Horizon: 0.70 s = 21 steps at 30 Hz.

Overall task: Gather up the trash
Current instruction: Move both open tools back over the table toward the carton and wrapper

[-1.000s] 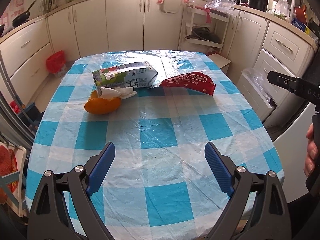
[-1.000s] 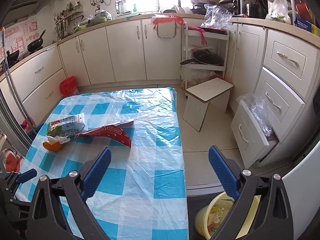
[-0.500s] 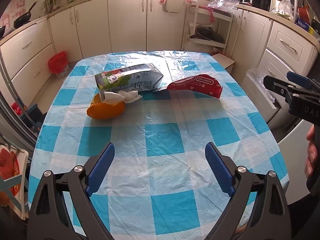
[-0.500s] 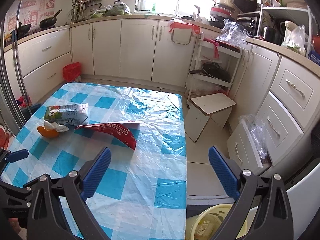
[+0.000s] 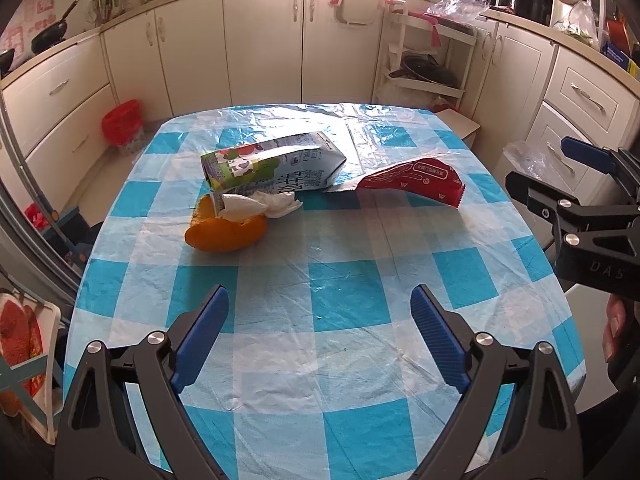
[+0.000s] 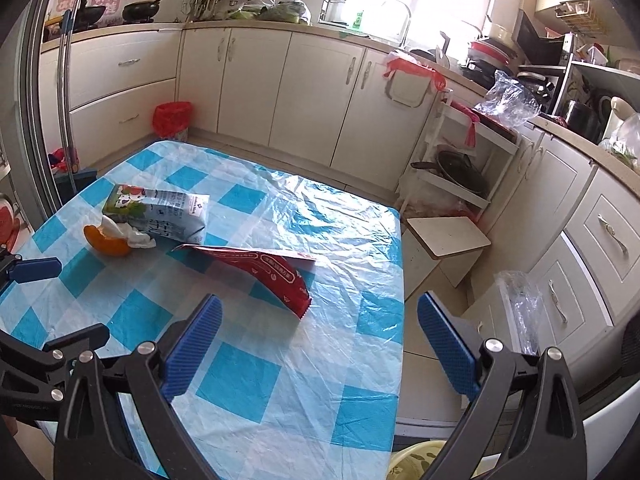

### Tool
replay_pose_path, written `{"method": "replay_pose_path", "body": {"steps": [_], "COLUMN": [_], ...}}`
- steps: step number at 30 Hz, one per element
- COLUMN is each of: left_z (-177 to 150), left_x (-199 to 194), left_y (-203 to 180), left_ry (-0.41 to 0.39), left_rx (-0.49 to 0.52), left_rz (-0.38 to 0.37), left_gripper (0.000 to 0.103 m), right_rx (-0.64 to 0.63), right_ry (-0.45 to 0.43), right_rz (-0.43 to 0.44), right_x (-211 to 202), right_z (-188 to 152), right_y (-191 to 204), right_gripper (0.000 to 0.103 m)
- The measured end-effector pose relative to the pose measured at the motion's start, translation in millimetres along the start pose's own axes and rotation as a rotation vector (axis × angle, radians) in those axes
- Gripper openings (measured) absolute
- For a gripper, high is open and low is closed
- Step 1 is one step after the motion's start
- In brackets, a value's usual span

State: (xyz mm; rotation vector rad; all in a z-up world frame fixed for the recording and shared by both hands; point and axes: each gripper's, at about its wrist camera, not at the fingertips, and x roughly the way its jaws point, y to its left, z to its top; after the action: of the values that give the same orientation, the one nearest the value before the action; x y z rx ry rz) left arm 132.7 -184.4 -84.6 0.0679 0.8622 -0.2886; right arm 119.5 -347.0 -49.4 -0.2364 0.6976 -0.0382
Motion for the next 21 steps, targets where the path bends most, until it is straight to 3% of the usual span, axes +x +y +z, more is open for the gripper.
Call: {"method": "replay_pose_path", "body": {"steps": [9, 21], "left_z": [10, 64], "left_x": [-1, 0], "left_y": [16, 39], "left_ry": [0.027, -0.001], "left_rx": [0.005, 0.205], "left_rz": [0.050, 0.123], "left_gripper": [0.088, 0.088], "right_rx": [-0.094, -0.483], "right_ry": [-0.019, -0.095], "right_rz": [0.008, -0.039], "right_x": [4, 36], "right_z": [5, 13], "right_y": [22, 92], "right_gripper": [0.094, 0.094]}}
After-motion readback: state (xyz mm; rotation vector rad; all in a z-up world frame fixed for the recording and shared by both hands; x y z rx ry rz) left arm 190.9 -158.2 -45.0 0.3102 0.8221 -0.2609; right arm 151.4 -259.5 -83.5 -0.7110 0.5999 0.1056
